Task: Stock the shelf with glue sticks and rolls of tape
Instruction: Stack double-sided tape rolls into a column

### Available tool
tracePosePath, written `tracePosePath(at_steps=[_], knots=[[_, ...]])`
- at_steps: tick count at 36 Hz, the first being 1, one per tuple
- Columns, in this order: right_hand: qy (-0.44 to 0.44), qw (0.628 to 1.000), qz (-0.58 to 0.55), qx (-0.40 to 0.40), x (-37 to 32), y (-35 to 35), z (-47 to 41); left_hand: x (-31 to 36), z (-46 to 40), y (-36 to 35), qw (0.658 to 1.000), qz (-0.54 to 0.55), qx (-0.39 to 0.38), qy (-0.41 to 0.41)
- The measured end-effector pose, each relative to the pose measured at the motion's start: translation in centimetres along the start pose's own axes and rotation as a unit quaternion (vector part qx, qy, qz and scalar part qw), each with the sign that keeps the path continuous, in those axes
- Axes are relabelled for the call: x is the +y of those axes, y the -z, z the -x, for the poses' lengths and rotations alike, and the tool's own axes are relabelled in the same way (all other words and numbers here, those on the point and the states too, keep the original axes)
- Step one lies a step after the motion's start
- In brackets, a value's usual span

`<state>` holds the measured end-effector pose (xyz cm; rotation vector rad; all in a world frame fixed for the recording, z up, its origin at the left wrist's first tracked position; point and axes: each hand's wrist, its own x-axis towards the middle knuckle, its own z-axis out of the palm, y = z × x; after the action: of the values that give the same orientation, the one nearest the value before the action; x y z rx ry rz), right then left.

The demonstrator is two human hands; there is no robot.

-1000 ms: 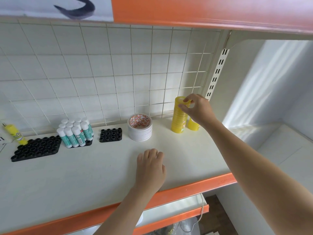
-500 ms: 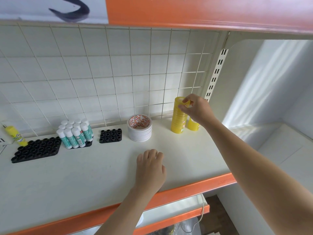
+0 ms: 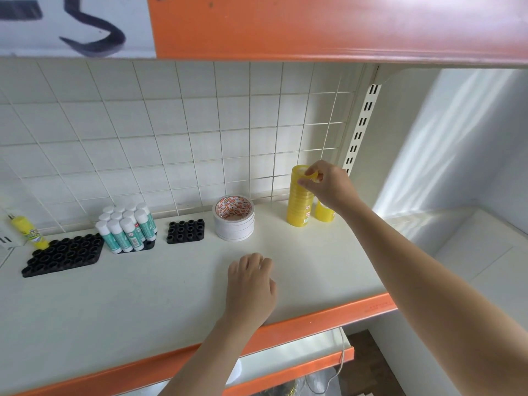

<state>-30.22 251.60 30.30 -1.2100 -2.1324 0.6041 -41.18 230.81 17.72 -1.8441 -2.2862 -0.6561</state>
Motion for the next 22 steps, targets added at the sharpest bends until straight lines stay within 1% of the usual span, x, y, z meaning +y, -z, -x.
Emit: tracePosePath(at_steps=[5, 9, 11, 12, 13, 15, 17, 22], knots=[[-0.014, 1.0, -0.004, -0.013, -0.1, -0.1, -0.1, 0.0, 0.0, 0.4, 1.0, -0.008, -0.022, 0.001], [0.007, 1.0, 0.015, -0.019, 0.1, -0.3, 0.3, 0.1, -0.2, 1.0, 0.998, -0.003, -0.061, 0.0], [0.016, 1.0, 0.016, -0.014, 0.0, -0.2, 0.8, 0.2, -0.3, 1.7, 0.995, -0.016, -0.101, -0.015], [0.021, 1.0, 0.02, -0.01, -0.1, -0.1, 1.1, 0.2, -0.4, 2.3, 0.99, -0.031, -0.137, -0.021], [0.028, 0.999, 0.029, -0.007, -0.3, 0.0, 1.5, 0.2, -0.7, 3.2, 0.984, -0.043, -0.174, -0.023], [0.046, 0.997, 0.054, -0.003, -0.6, 0.2, 2.4, 0.4, -1.1, 5.2, 0.975, -0.063, -0.214, -0.019], [0.056, 0.995, 0.08, 0.0, -1.2, 0.4, 3.6, 0.7, -1.6, 7.4, 0.976, -0.052, -0.212, -0.004], [0.08, 0.989, 0.122, 0.008, -4.3, 1.5, 7.6, 0.5, -1.6, 13.0, 0.992, -0.027, -0.126, -0.006]])
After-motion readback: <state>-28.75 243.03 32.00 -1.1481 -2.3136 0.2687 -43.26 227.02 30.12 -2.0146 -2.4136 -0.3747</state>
